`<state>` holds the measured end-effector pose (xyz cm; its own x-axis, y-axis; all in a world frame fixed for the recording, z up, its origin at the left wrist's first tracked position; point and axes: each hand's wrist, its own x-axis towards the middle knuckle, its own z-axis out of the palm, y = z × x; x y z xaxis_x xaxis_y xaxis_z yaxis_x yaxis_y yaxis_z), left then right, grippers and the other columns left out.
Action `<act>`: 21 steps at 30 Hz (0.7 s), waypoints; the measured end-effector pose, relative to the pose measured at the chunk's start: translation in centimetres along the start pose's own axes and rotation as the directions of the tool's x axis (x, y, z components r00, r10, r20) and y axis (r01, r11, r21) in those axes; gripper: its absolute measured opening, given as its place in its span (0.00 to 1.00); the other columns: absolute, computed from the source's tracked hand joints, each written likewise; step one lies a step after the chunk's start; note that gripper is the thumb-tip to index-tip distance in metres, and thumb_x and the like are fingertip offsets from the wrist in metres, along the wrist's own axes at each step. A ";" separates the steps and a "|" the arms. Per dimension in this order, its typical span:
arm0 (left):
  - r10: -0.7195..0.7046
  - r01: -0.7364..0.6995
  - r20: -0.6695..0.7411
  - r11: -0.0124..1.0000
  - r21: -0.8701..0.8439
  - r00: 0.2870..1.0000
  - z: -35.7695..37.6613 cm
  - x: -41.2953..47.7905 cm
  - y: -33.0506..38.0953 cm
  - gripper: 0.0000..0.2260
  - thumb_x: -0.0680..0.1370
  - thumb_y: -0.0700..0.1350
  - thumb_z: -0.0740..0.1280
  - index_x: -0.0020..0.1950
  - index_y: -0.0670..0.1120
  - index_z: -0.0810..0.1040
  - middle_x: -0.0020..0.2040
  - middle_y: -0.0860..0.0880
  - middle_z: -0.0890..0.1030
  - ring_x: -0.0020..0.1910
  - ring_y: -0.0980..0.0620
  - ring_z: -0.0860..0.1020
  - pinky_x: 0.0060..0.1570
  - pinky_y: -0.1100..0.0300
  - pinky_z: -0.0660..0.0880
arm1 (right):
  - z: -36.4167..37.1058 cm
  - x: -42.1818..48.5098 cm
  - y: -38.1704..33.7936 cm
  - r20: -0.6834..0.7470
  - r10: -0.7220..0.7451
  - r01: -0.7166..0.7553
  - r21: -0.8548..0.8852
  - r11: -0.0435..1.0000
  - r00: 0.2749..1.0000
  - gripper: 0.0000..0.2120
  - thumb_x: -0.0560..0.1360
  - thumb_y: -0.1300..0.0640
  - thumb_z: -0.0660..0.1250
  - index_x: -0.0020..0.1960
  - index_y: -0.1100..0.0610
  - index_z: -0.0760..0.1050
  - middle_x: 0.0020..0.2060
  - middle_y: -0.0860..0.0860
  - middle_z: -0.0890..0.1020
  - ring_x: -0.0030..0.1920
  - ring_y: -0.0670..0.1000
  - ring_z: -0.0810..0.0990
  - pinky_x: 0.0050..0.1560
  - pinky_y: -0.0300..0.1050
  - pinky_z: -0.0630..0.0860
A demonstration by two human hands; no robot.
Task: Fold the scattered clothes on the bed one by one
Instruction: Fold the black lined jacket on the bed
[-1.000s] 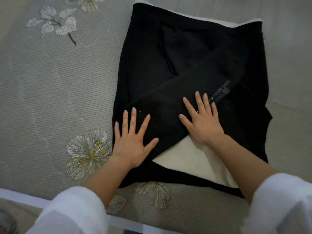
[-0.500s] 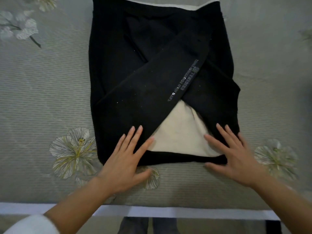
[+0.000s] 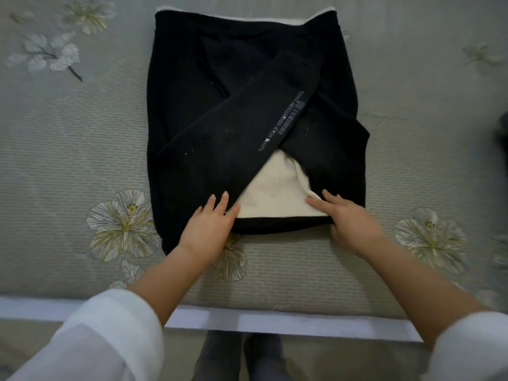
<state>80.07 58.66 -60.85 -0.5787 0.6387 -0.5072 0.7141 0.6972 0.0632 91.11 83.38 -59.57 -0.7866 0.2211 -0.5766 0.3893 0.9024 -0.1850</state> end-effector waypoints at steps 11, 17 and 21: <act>0.161 0.074 0.580 0.930 -0.360 0.798 -5.0 -6.6 1.7 0.17 0.74 0.36 0.60 0.55 0.55 0.79 0.49 0.51 0.79 0.50 0.50 0.76 0.51 0.57 0.74 | -4.3 -8.3 -0.3 0.560 -0.066 0.016 0.093 0.996 0.826 0.25 0.73 0.66 0.57 0.58 0.41 0.78 0.51 0.47 0.81 0.55 0.50 0.77 0.57 0.44 0.74; 0.325 0.280 0.812 0.821 -0.497 0.484 -7.2 -7.5 1.3 0.18 0.68 0.33 0.63 0.55 0.48 0.80 0.49 0.45 0.80 0.51 0.45 0.79 0.53 0.51 0.76 | -6.8 -9.2 -0.7 0.775 -0.004 -0.001 0.006 1.000 0.632 0.14 0.69 0.66 0.66 0.54 0.57 0.80 0.44 0.51 0.80 0.53 0.54 0.80 0.54 0.46 0.77; 0.239 0.232 0.727 0.845 -0.482 0.644 -9.1 -6.0 -1.5 0.09 0.69 0.39 0.66 0.43 0.51 0.80 0.39 0.51 0.80 0.39 0.53 0.78 0.42 0.60 0.75 | -9.6 -6.6 0.5 0.628 -0.038 -0.037 0.105 0.994 0.778 0.13 0.69 0.62 0.70 0.52 0.53 0.81 0.48 0.51 0.84 0.51 0.51 0.82 0.56 0.48 0.79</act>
<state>78.94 56.73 -50.05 0.0845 0.3405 -0.9364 0.2788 0.8942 0.3503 91.88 85.92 -48.18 -0.3256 -0.0945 -0.9408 0.4662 0.8496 -0.2467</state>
